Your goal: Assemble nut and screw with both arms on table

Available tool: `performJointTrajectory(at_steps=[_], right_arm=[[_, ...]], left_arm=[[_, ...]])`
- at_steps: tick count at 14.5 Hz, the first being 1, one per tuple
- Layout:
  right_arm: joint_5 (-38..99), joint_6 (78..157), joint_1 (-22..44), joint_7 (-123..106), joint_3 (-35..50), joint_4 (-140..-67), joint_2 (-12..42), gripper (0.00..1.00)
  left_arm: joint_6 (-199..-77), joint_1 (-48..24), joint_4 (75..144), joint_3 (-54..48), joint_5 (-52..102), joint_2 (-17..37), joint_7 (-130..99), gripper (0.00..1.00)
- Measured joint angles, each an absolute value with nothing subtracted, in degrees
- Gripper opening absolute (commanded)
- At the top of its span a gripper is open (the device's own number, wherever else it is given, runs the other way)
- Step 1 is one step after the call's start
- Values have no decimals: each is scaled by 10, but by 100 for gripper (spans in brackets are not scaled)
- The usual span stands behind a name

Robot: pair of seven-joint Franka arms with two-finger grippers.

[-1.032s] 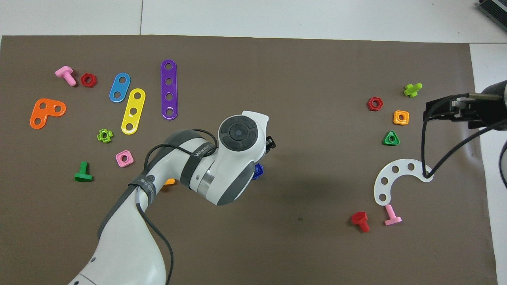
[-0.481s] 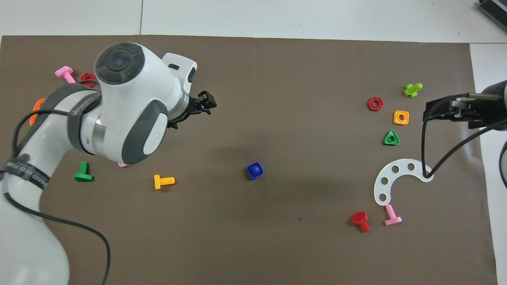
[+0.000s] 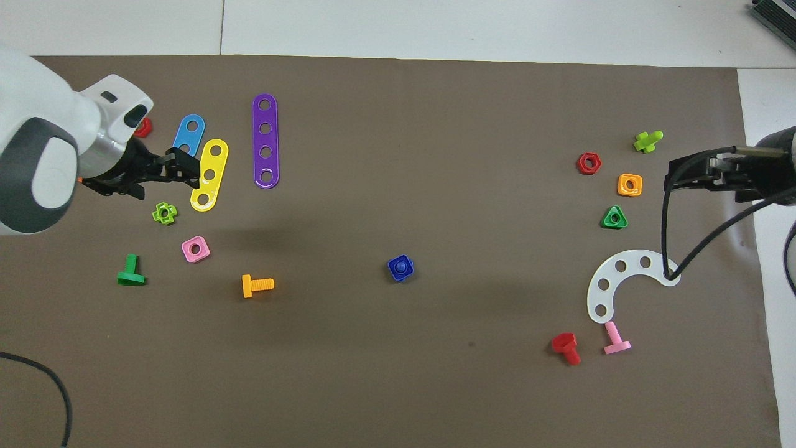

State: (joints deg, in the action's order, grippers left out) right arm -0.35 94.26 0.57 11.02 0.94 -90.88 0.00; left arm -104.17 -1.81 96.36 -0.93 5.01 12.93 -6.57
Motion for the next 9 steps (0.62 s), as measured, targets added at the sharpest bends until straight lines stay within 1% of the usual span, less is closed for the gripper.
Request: performJointTrajectory(at_steps=[2,3,6,9], right_arm=[[-3,943,6,110,9,-909,0,100],[-3,943,6,110,9,-909,0,100],[-3,943,6,110,9,-909,0,100],[-3,943,6,110,9,-909,0,100]], left_arm=[[-1040,25,971,-9,31,121,-22,100],[-1036,34,972,-8,17,114,-11,100],[-1012,36,977,-12,-12,78,-6,100],[-995,35,991,-15,-16,23,-6,100]])
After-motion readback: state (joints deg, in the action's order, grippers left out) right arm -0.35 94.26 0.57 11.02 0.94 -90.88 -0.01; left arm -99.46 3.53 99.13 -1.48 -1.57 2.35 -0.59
